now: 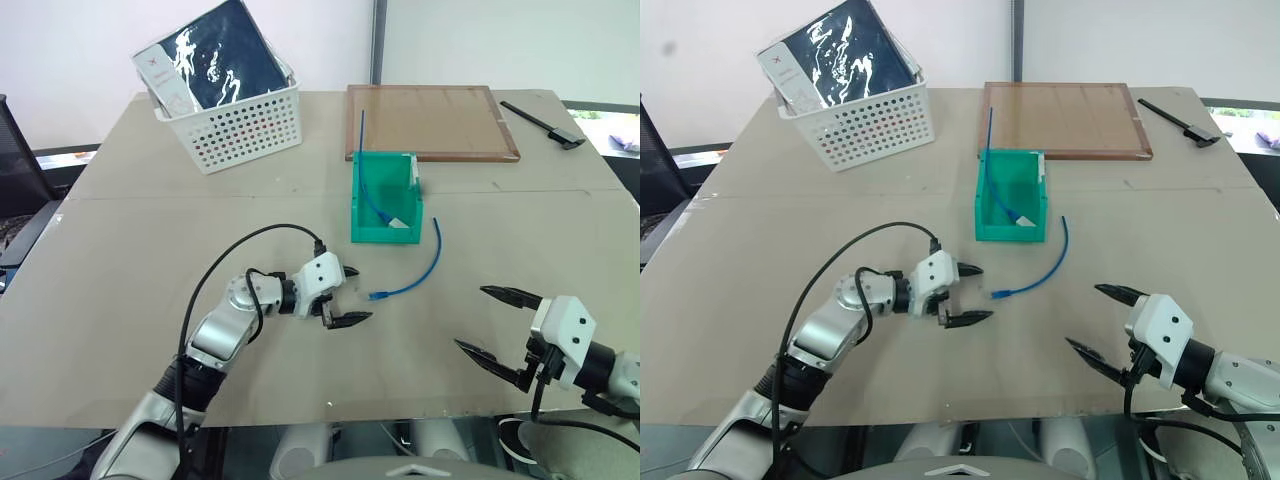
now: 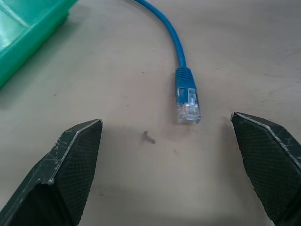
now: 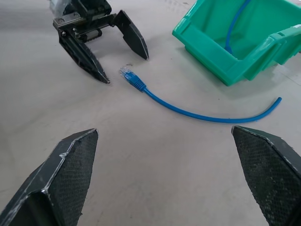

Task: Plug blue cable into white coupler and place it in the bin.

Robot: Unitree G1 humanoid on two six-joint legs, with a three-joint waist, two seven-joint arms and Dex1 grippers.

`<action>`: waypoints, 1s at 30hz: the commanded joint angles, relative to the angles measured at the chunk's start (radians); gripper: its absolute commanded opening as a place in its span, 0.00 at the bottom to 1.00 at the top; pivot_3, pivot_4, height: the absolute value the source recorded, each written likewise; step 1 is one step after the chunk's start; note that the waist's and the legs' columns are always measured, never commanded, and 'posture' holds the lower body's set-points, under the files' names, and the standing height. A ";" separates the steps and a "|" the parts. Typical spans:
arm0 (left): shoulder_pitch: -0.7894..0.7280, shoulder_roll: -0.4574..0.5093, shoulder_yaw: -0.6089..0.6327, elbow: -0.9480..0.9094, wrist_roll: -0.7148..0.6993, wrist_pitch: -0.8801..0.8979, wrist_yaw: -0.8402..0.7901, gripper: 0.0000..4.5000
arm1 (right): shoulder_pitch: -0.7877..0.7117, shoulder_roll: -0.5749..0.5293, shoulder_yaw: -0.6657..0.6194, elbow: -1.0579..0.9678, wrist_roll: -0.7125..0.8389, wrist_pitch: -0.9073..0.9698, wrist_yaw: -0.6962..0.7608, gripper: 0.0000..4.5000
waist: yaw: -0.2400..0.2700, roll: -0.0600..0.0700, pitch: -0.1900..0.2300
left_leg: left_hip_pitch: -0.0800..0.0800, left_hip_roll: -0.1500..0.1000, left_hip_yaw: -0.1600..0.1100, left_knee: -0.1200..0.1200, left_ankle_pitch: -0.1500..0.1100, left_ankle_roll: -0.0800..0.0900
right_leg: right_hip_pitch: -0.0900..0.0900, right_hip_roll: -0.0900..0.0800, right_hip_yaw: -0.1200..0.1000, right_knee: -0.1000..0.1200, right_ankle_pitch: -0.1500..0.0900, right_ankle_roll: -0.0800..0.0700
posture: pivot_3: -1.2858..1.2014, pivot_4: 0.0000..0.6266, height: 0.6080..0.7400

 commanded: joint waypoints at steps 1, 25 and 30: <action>-0.042 -0.029 -0.033 0.031 0.025 -0.032 -0.028 0.89 | 0.022 0.001 -0.010 -0.070 -0.001 -0.012 -0.052 1.00 | 0.002 0.000 0.000 | 0.000 0.000 0.000 0.000 0.000 0.000 | 0.000 0.000 0.000 0.000 0.000 0.000 | 0.52 0.24 1.00; -0.121 -0.138 0.125 -0.056 -0.129 -0.252 -0.085 0.01 | -0.082 0.266 0.140 -0.156 0.402 0.364 -0.481 1.00 | 0.002 -0.001 0.000 | -0.002 0.000 -0.003 0.003 0.000 0.000 | 0.000 -0.001 -0.002 0.000 0.000 -0.001 | 0.52 0.24 1.00; -0.132 -0.160 0.137 -0.008 -0.085 -0.392 -0.054 0.00 | -0.225 0.385 0.133 -0.137 0.551 0.405 -0.676 0.74 | -0.002 0.000 -0.001 | -0.002 0.000 -0.003 0.003 0.000 0.000 | 0.000 0.000 -0.001 0.000 0.000 -0.001 | 0.52 0.24 1.00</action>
